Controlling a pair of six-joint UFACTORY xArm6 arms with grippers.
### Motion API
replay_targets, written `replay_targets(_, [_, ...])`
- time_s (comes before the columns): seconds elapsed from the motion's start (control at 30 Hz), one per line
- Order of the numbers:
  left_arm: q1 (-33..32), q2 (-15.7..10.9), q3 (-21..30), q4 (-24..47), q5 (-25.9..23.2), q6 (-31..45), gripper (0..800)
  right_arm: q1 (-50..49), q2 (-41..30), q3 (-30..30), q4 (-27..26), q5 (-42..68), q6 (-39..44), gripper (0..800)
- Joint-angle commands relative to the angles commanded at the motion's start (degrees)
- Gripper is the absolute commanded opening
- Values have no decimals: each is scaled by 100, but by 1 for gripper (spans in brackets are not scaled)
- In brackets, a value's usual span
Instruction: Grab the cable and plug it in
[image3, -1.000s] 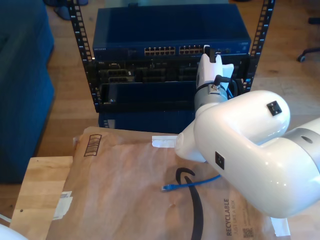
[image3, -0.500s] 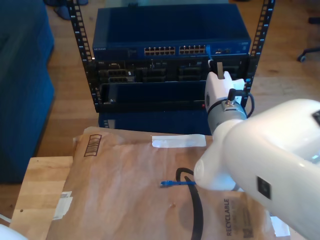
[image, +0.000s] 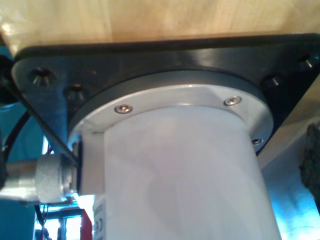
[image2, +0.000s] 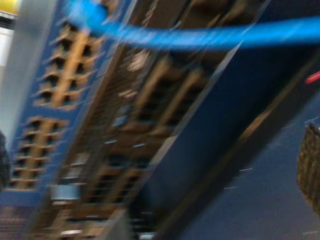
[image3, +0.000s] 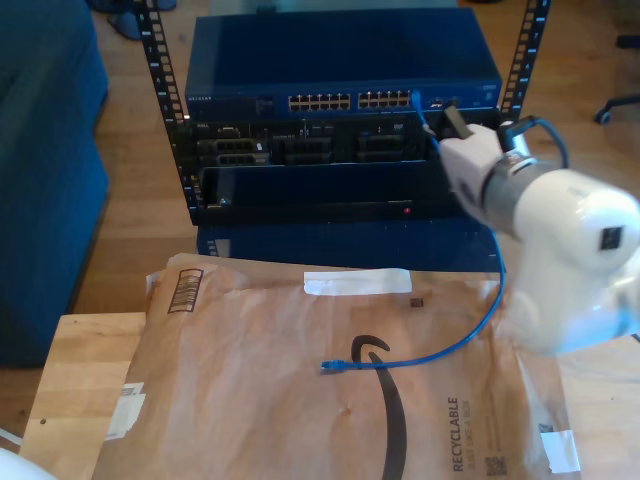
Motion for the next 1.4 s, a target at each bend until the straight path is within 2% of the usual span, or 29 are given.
replay_targets(0.17, [0, 0, 0, 0, 0, 0, 800, -651, -677, -35, -1644, 1670, -53, 796])
replay_targets(0.27, [0, 0, 0, 0, 0, 0, 800, -1187, -905, 0, -2057, 2347, -123, 796])
replay_targets(0.63, [0, 0, 0, 0, 0, 0, 800, -3209, -1723, 255, -2004, 5187, -1943, 797])
replay_targets(0.83, [0, 0, 0, 0, 0, 0, 800, -4387, -2365, 378, -1996, 6690, -3270, 797])
replay_targets(0.93, [0, 0, 0, 0, 0, 0, 800, -5108, -2435, 457, -1996, 7279, -3692, 797])
replay_targets(1.03, [0, 0, 0, 0, 0, 0, 800, -5521, -2637, 686, -1996, 7578, -4132, 797])
replay_targets(1.23, [0, 0, 0, 0, 0, 0, 800, -6848, -2927, 1697, -2040, 7464, -4536, 797])
replay_targets(1.4, [0, 0, 0, 0, 0, 0, 800, -7209, -2945, 2145, -1996, 7446, -4756, 797])
